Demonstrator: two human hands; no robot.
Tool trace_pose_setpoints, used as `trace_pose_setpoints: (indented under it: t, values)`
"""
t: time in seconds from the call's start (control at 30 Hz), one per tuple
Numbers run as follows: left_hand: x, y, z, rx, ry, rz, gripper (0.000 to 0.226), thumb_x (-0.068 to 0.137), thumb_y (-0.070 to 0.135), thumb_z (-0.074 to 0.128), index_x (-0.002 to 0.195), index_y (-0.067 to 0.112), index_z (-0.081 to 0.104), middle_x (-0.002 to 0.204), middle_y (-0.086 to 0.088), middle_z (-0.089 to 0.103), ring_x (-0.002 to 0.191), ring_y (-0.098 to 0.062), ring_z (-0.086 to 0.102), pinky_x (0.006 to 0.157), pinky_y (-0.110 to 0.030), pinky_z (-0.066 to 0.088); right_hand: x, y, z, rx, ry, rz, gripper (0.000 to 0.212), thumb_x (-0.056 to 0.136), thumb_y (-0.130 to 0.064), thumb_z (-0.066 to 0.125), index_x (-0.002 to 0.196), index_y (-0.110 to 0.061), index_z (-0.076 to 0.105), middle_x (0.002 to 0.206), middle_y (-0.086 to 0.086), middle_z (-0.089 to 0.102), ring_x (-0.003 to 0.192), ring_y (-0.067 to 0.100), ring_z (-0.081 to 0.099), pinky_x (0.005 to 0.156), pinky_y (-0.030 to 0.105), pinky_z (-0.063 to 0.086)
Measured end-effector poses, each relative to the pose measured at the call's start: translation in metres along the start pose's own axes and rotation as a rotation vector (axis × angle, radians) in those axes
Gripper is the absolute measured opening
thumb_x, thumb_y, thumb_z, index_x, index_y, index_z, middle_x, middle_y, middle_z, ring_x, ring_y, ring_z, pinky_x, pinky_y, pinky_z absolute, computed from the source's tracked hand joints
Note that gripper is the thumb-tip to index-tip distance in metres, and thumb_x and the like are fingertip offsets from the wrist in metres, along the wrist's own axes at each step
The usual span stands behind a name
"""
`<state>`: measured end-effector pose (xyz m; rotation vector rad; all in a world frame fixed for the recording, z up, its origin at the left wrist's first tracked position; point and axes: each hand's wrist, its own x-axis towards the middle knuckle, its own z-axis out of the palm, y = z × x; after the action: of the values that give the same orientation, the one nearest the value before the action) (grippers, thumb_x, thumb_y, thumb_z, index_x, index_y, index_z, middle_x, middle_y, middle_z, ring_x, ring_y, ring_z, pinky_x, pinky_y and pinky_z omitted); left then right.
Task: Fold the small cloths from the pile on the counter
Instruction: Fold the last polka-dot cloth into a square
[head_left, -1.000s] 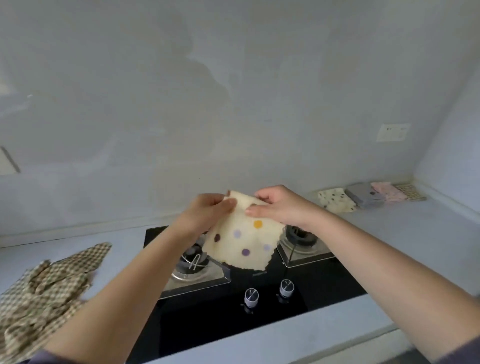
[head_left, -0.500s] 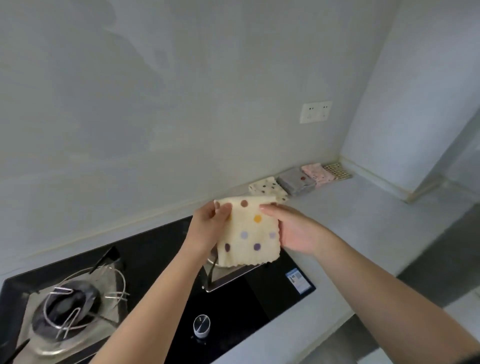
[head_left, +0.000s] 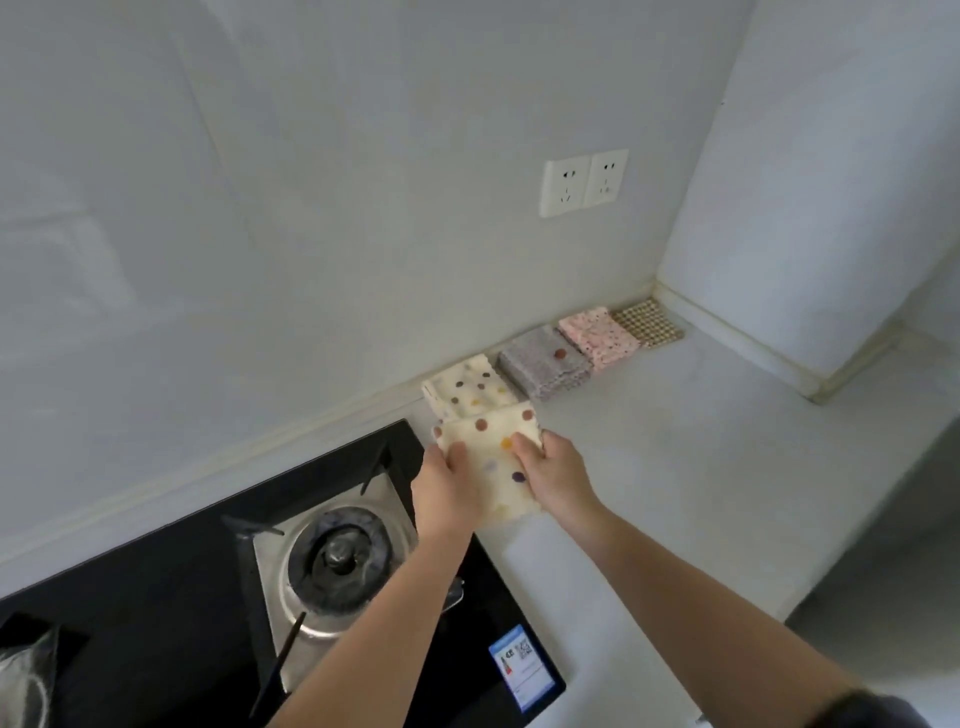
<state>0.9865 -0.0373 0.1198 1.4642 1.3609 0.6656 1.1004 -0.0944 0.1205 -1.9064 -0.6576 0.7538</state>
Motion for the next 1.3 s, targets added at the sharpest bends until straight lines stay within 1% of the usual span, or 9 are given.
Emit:
trace_pose_setpoints:
  t: [0.23, 0.43, 0.57, 0.7, 0.8, 0.87, 1.0, 1.17, 1.3]
  values:
    - [0.089, -0.001, 0.063, 0.116, 0.204, -0.105, 0.03, 0.101, 0.037, 0.036, 0.09, 0.011, 0.047, 0.08, -0.004, 0.057, 0.069, -0.022, 0.055, 0.058, -0.032, 0.043, 0.125, 0.02, 0.009, -0.251, -0.074, -0.079, 0.039, 0.099, -0.043, 0.045, 0.078, -0.011, 0.053, 0.077, 0.003, 0.06, 0.076, 0.022, 0.062, 0.068, 0.035, 0.048]
    - [0.176, 0.002, 0.096, 0.205, 0.307, -0.159, 0.028, 0.102, 0.037, 0.029, 0.094, 0.016, 0.047, 0.077, 0.002, 0.054, 0.075, -0.024, 0.056, 0.065, -0.035, 0.046, 0.23, 0.024, 0.04, -0.37, -0.1, -0.152, 0.039, 0.099, -0.047, 0.041, 0.073, -0.018, 0.044, 0.075, 0.004, 0.064, 0.073, 0.024, 0.067, 0.066, 0.042, 0.054]
    - [0.209, -0.015, 0.109, 0.33, 0.305, -0.238, 0.028, 0.103, 0.032, 0.028, 0.1, 0.012, 0.047, 0.077, -0.002, 0.052, 0.076, -0.026, 0.053, 0.064, -0.034, 0.041, 0.261, 0.034, 0.06, -0.518, -0.137, -0.154, 0.033, 0.099, -0.043, 0.041, 0.088, -0.015, 0.054, 0.088, 0.008, 0.07, 0.083, 0.029, 0.07, 0.074, 0.041, 0.056]
    - [0.213, -0.02, 0.116, 0.289, 0.366, -0.282, 0.019, 0.103, 0.029, 0.032, 0.106, 0.013, 0.042, 0.101, -0.011, 0.062, 0.079, -0.028, 0.053, 0.066, -0.034, 0.041, 0.262, 0.031, 0.064, -0.659, -0.131, -0.211, 0.03, 0.101, -0.035, 0.043, 0.114, -0.009, 0.047, 0.106, 0.013, 0.066, 0.096, 0.034, 0.065, 0.071, 0.037, 0.048]
    - [0.207, -0.02, 0.113, 0.413, 0.439, -0.089, 0.028, 0.1, 0.023, 0.039, 0.126, 0.012, 0.038, 0.125, -0.006, 0.051, 0.097, -0.028, 0.057, 0.07, -0.037, 0.044, 0.256, 0.028, 0.053, -0.701, -0.063, -0.483, 0.047, 0.093, -0.022, 0.058, 0.134, -0.006, 0.041, 0.121, 0.016, 0.058, 0.102, 0.035, 0.063, 0.076, 0.041, 0.053]
    - [0.199, -0.026, 0.112, 0.594, 0.459, 0.14, 0.039, 0.096, 0.018, 0.046, 0.134, 0.01, 0.042, 0.136, -0.006, 0.048, 0.119, -0.027, 0.052, 0.086, -0.041, 0.047, 0.253, 0.035, 0.047, -0.773, 0.047, -0.759, 0.054, 0.085, -0.011, 0.063, 0.136, 0.0, 0.047, 0.131, 0.021, 0.055, 0.115, 0.039, 0.058, 0.089, 0.047, 0.055]
    - [0.189, -0.038, 0.113, 0.86, 0.262, 0.309, 0.053, 0.099, 0.027, 0.023, 0.148, 0.01, 0.034, 0.155, -0.004, 0.032, 0.146, -0.019, 0.023, 0.113, -0.046, 0.029, 0.256, 0.051, 0.051, -0.849, -0.085, -1.034, 0.051, 0.087, -0.016, 0.034, 0.127, 0.004, 0.059, 0.135, 0.021, 0.057, 0.124, 0.037, 0.055, 0.098, 0.048, 0.049]
    - [0.194, -0.061, 0.114, 0.973, 0.036, 0.222, 0.078, 0.083, 0.05, -0.032, 0.151, 0.019, -0.008, 0.159, 0.006, -0.013, 0.144, -0.011, -0.02, 0.119, -0.04, -0.006, 0.267, 0.081, 0.064, -1.0, -0.337, -0.881, 0.055, 0.096, -0.03, 0.03, 0.133, 0.004, 0.053, 0.139, 0.02, 0.053, 0.129, 0.033, 0.052, 0.102, 0.043, 0.046]
    - [0.195, -0.06, 0.117, 1.019, -0.01, 0.137, 0.069, 0.084, 0.046, -0.026, 0.147, 0.02, -0.018, 0.156, 0.006, -0.024, 0.143, -0.01, -0.025, 0.119, -0.042, -0.009, 0.272, 0.087, 0.07, -1.015, -0.363, -0.797, 0.055, 0.098, -0.03, 0.027, 0.134, 0.002, 0.053, 0.141, 0.019, 0.051, 0.13, 0.032, 0.051, 0.106, 0.042, 0.039]
